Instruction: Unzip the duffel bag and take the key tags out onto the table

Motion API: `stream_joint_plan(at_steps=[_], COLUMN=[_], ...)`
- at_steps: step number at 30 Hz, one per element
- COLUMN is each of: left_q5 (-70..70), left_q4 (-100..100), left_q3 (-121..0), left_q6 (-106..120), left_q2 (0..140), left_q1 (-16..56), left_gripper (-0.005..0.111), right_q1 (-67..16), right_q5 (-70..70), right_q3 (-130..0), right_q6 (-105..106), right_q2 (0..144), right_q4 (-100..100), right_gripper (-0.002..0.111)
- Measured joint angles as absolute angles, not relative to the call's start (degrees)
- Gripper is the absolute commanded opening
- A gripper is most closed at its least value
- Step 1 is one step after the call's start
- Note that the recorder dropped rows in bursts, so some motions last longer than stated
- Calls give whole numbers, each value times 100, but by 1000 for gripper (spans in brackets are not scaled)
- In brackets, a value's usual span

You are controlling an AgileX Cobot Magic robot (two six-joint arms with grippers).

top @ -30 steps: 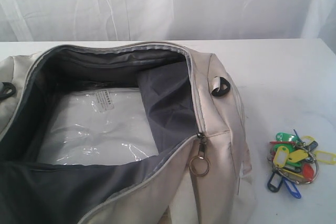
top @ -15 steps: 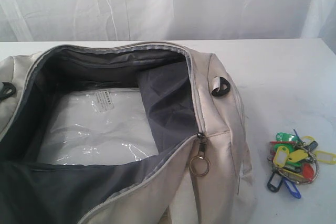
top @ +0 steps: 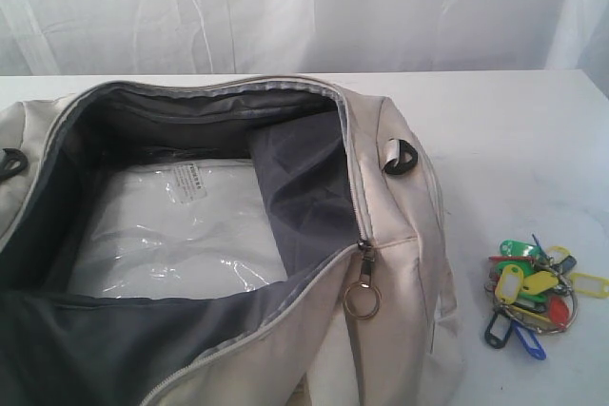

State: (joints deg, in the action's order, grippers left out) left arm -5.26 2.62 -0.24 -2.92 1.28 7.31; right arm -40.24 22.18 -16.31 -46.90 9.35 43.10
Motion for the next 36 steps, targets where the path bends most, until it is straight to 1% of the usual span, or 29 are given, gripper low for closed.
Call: stream_joint_plan(at_steps=[5,11,36], left_q5=[-660,-1232,-1307], left_q4=[-38,-90,-111], left_q3=[-24,-24,-24], left_q6=[-222,-37,222], left_q2=[124,124,124], left_q1=[731,731,731], left_gripper=[0,0,0], right_q1=[-4024,-4024,-4024], right_q5=[2228,2228,2228], right_q3=[-1631,-1631,-1631], right_q6=[-4690,-4690,-4690], right_q2=[935,935,935], right_q4=[4310,4310,4310], right_gripper=[0,0,0])
